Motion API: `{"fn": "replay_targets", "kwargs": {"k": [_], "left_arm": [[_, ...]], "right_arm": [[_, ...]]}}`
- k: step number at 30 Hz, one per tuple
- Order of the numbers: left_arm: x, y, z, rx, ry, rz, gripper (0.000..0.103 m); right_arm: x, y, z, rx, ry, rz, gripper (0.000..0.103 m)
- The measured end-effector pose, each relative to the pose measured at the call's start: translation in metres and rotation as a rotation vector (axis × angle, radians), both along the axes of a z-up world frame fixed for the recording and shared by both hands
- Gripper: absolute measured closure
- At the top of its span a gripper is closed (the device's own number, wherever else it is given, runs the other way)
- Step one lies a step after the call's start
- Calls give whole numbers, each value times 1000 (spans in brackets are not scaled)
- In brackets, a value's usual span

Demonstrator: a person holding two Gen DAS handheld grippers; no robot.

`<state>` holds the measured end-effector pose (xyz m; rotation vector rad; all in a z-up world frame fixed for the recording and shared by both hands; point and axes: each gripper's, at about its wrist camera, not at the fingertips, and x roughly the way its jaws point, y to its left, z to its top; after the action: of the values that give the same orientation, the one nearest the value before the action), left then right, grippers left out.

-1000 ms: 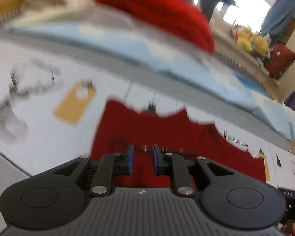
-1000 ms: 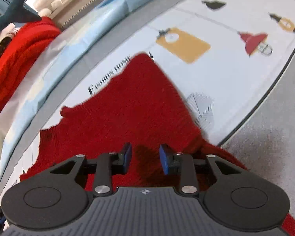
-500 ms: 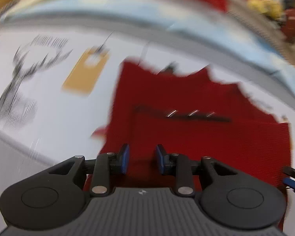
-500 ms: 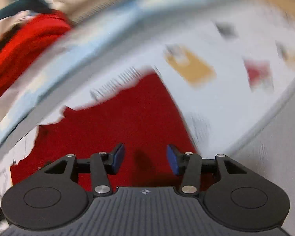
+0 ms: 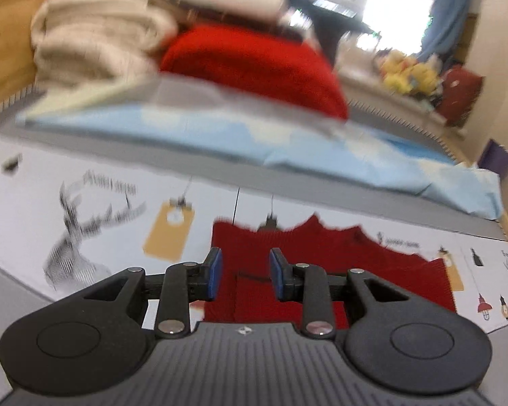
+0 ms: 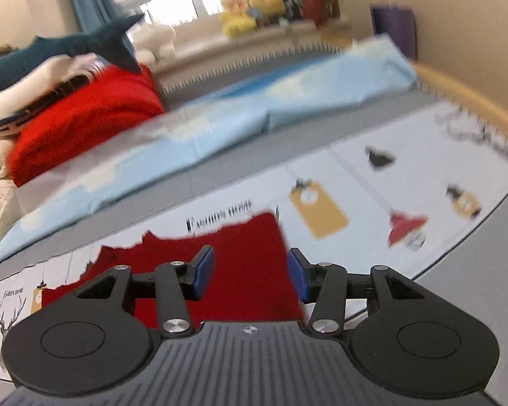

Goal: Fold small clothes

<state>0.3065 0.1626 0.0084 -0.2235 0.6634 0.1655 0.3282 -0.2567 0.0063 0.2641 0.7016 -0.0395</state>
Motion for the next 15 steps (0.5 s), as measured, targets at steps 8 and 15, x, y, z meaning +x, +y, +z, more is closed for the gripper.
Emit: {"fn": "replay_targets", "kwargs": {"k": [8,15], "left_arm": [[-100,12,68,91,-92,-88,69],[-208,20,36,22,12,-107,69]], "right_arm": [[-110,-14,68,-153,-225,135,51],[-205,-68,36,-81,-92,114,51]]}}
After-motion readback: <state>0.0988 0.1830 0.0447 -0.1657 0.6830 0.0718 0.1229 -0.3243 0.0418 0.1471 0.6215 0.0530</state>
